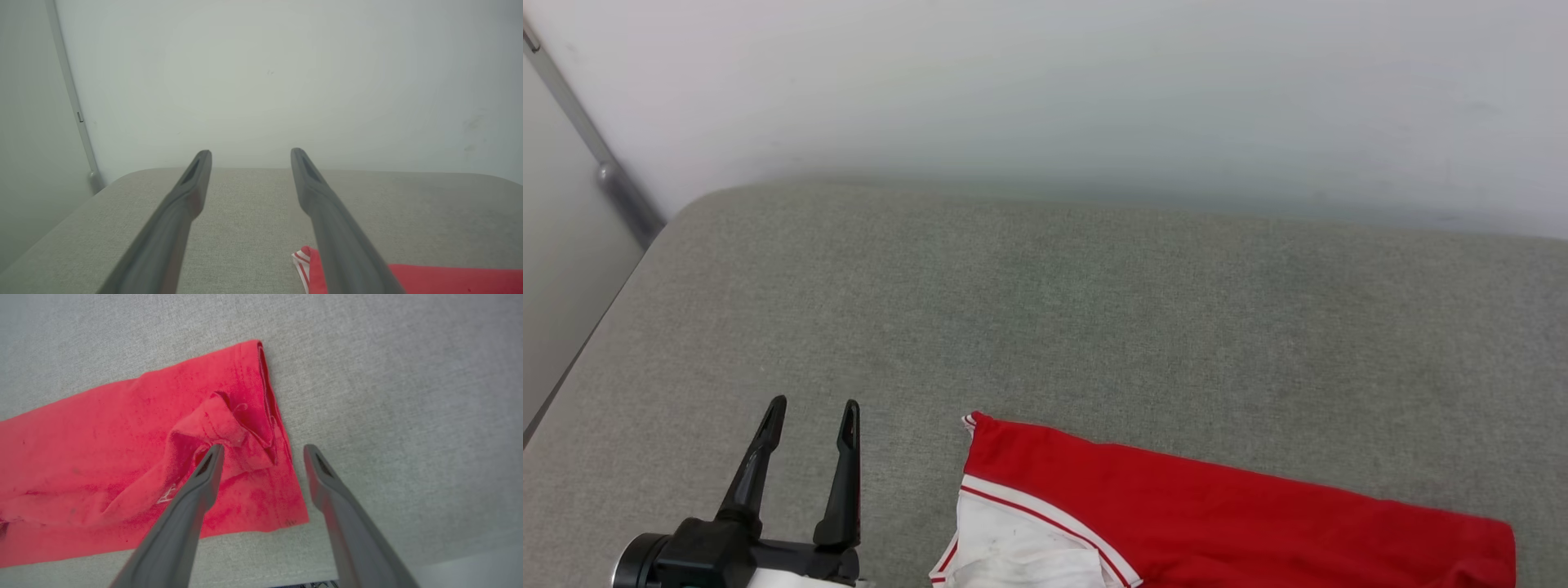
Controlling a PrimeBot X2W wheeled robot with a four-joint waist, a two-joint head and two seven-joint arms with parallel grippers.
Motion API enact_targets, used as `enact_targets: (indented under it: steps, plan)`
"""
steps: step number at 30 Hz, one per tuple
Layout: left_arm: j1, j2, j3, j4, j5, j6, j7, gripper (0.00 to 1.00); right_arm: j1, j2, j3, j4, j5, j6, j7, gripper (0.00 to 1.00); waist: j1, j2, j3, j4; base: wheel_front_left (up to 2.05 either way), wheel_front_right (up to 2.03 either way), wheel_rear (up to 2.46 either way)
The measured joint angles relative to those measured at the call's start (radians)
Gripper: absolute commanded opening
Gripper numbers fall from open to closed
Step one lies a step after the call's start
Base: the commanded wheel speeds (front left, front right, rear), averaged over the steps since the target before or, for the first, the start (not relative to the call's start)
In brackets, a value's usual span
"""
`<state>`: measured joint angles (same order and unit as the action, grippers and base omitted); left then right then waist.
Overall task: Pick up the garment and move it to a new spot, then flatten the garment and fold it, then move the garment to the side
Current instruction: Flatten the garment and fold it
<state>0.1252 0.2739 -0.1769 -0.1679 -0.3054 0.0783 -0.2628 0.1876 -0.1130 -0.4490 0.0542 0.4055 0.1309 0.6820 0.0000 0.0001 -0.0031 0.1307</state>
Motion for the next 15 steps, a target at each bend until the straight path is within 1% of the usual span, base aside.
enact_targets:
  steps: [5, 9, 13, 15]
  plan:
    - [0.008, -0.052, 0.056, 0.01, 0.05, -0.072, 0.0, 1.0, -0.033, 0.006, -0.011, 0.083, 0.021, 0.0, -0.049, 1.0, 0.0, -0.0001, 0.028, 0.009, 0.0, 0.0, 0.0]
    - [-0.004, -0.086, 0.09, 0.016, 0.09, -0.121, 0.0, 1.0, -0.06, 0.005, -0.009, 0.144, 0.03, 0.0, -0.078, 1.0, 0.0001, 0.0, 0.057, 0.018, 0.0, 0.0, 0.0]
    - [-0.011, -0.121, 0.112, 0.036, 0.112, -0.151, 0.0, 1.0, -0.077, -0.002, 0.008, 0.186, 0.057, 0.0, -0.097, 1.0, 0.0001, 0.0, 0.082, 0.029, 0.0, 0.0, 0.0]
    - [-0.017, -0.132, 0.12, 0.04, 0.122, -0.166, 0.0, 1.0, -0.081, -0.016, 0.028, 0.204, 0.062, 0.0, -0.101, 1.0, 0.0001, 0.0, 0.089, 0.035, 0.0, 0.0, 0.0]
